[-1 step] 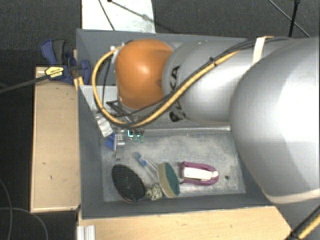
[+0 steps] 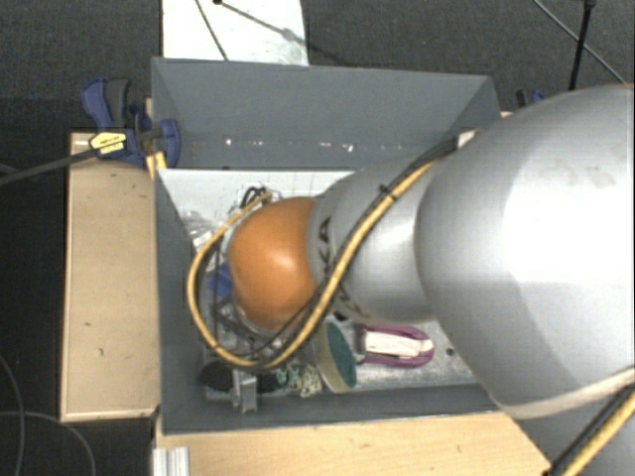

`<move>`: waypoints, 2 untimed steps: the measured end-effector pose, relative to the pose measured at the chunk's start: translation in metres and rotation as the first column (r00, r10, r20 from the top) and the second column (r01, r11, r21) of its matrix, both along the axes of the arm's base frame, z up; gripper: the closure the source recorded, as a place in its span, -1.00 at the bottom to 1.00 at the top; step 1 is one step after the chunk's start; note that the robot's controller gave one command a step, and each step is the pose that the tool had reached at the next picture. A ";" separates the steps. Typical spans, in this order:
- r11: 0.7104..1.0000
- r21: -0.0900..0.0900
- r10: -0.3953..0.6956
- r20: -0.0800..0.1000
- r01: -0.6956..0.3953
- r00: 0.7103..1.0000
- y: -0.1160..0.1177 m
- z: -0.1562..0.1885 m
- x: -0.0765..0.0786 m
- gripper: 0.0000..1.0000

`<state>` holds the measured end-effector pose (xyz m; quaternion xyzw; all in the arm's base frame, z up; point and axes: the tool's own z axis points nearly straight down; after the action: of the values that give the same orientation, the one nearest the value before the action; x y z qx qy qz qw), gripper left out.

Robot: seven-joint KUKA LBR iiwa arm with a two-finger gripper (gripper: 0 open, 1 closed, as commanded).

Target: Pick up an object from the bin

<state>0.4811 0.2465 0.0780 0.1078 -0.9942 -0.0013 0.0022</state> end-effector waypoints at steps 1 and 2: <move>1.000 0.002 -0.010 0.006 0.010 1.000 0.000 0.002 0.003 1.00; 1.000 0.002 0.007 0.013 -0.007 1.000 -0.003 0.077 0.009 1.00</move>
Offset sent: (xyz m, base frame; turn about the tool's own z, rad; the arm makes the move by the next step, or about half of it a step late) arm 0.0000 0.0000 0.0000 0.0000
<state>0.4900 0.2433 0.1548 0.1113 -0.9938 -0.0015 -0.0044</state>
